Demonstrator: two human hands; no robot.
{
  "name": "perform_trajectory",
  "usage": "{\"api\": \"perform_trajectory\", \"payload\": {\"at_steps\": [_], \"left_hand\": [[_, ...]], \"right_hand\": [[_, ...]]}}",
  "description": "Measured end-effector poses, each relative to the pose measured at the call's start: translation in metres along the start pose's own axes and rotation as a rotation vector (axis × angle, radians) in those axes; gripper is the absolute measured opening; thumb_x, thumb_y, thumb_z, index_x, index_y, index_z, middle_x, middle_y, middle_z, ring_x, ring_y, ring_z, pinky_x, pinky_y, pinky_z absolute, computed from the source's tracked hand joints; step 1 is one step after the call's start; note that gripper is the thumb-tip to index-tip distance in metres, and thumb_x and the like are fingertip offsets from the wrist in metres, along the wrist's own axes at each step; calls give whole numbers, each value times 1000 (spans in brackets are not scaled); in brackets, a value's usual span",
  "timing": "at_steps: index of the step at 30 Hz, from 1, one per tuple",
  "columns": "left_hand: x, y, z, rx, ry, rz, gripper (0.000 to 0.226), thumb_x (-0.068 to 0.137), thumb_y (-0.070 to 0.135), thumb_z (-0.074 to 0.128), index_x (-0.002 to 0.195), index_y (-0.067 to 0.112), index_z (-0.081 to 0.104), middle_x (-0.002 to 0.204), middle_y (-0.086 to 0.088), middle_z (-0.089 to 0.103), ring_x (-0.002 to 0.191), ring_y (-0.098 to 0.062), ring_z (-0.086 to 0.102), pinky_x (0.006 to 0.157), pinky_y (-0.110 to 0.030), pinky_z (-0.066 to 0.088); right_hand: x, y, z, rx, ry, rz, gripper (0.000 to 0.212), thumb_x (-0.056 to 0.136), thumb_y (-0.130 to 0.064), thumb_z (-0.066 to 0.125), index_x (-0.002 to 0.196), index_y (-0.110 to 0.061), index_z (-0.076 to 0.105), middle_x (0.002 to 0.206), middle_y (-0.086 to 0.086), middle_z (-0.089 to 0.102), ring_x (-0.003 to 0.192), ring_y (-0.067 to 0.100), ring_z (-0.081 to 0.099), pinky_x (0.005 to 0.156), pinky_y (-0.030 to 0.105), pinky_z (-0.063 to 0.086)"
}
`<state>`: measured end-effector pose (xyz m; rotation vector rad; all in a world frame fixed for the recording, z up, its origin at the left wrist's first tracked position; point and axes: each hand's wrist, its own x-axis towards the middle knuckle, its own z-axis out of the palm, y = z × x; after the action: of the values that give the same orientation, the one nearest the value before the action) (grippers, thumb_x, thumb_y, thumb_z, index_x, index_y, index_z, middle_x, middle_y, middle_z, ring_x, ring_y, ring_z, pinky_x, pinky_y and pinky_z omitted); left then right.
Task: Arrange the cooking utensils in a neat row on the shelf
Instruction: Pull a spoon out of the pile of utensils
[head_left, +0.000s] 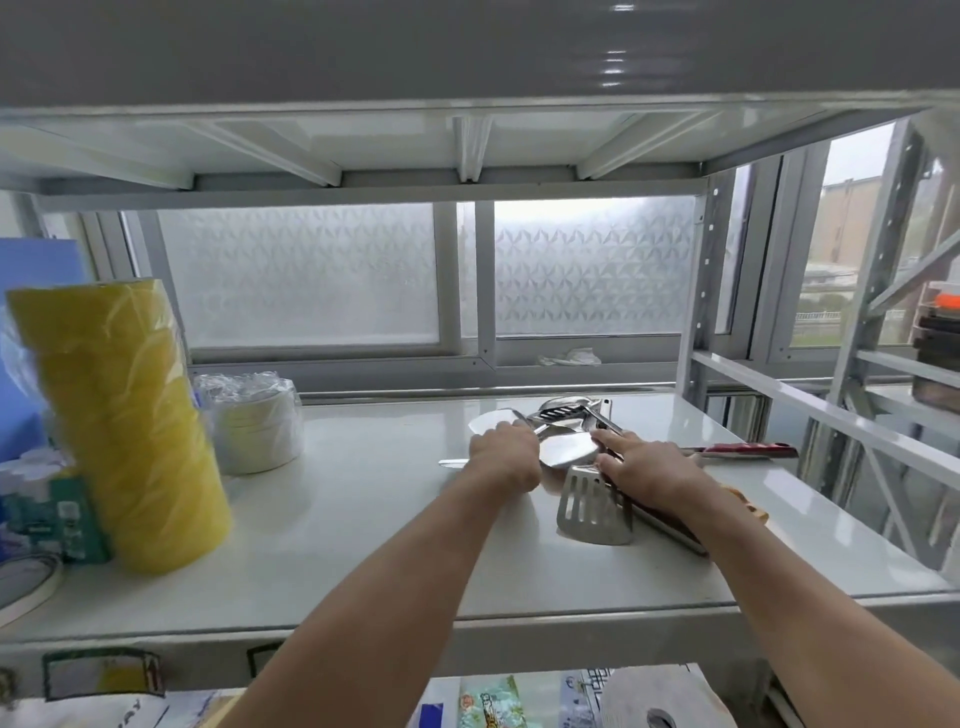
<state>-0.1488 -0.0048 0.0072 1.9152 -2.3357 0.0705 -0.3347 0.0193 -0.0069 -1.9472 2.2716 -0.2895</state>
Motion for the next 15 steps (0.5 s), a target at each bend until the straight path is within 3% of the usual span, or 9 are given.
{"api": "perform_trajectory", "payload": {"at_steps": [10,13,15], "left_hand": [[-30,-71,-10,252,-74,192,38,94,0,40,131,-1,48,134,-20,44,120,-38,53,96,-45,47],[-50,-100,-13,355,-41,164,40,95,-3,42,135,3,43,137,-15,40,125,-36,48,98,-47,44],[-61,-124,-16,431,22,159,50,94,-4,46,142,6,36,140,-13,41,129,-33,48,100,-46,42]], "right_hand": [[-4,2,-5,64,-46,4,56,93,-62,29,149,-60,24,163,-6,31,143,35,38,116,63,21],[4,7,-4,95,-73,-9,67,81,-64,24,148,-63,21,163,-5,33,142,36,40,116,60,26],[7,9,-2,86,-78,-17,65,84,-62,25,148,-62,20,164,-4,30,143,35,39,117,58,27]]}}
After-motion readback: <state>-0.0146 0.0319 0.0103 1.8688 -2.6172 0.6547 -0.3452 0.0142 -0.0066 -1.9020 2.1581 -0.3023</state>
